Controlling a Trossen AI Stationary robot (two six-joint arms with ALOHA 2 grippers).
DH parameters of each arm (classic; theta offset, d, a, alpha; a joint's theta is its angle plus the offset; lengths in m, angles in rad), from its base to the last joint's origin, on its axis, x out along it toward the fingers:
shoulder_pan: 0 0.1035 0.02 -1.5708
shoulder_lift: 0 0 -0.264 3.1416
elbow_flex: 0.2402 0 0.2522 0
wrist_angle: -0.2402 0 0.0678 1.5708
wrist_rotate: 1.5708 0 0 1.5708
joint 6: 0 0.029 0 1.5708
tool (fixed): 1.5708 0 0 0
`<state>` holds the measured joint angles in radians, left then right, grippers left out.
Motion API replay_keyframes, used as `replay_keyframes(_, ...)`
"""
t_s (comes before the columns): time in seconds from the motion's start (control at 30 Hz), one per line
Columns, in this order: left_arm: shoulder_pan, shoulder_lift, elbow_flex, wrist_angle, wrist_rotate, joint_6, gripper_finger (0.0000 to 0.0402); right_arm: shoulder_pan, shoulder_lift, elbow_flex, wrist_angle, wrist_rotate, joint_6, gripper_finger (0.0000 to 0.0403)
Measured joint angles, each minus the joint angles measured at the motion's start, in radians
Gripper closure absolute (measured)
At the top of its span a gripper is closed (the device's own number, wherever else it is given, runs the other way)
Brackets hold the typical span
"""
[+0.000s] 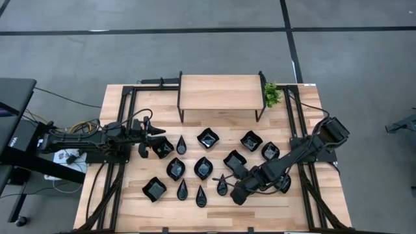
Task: Pick & Place Mini shaped plates
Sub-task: Put the drop-shaped plate on the shelf
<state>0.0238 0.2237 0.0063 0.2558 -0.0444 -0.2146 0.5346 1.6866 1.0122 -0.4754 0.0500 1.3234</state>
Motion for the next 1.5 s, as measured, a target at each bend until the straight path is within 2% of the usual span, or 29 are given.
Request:
replay_keyframes(0.73,0.000,0.000,0.000,0.005,0.000,0.000,0.0263,0.008,0.002,-0.021,-0.007,0.000,0.055,0.0324)
replay_keyframes(1.5,0.000,0.000,0.000,0.015,0.000,0.000,0.0263,0.008,0.020,-0.021,0.032,0.000,0.040,0.0324)
